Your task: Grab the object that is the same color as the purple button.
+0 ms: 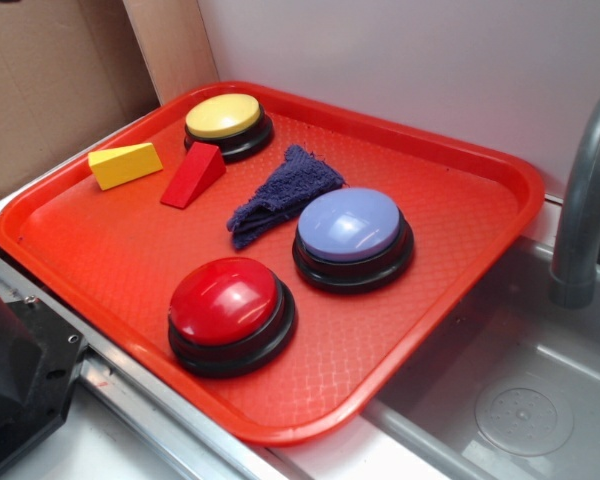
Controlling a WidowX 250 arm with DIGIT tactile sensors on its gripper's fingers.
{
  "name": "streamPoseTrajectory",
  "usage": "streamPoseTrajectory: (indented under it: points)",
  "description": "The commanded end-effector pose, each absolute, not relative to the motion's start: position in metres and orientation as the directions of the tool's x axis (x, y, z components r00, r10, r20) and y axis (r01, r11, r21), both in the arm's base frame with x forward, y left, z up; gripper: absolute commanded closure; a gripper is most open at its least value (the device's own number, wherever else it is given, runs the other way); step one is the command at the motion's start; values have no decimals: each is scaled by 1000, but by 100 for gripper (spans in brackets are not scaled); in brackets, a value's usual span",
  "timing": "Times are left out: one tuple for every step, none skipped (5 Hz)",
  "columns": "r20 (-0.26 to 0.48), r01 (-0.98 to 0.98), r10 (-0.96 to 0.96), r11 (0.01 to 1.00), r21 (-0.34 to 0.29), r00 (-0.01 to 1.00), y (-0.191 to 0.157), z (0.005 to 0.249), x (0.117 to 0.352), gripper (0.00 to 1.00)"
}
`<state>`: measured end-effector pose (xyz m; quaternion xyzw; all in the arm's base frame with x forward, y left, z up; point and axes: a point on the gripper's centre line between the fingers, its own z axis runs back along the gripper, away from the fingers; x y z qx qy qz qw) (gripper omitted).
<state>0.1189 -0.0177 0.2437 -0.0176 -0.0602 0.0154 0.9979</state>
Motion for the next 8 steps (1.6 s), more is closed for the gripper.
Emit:
streamPoseTrajectory:
  points:
    - [120, -29, 33, 999, -37, 992, -18, 244, 119, 0]
    - [135, -159, 164, 986, -47, 977, -21, 235, 130, 0]
    - [139, -258, 265, 964, -70, 954, -22, 226, 144, 0]
    - [155, -381, 393, 919, -105, 906, -23, 212, 170, 0]
    - [179, -545, 558, 830, -119, 810, -16, 190, 200, 0]
    - [181, -652, 662, 749, -121, 727, -6, 169, 234, 0]
    - [205, -732, 739, 670, -122, 642, 3, 143, 269, 0]
    - [232, -795, 793, 597, -108, 564, 8, 105, 294, 0]
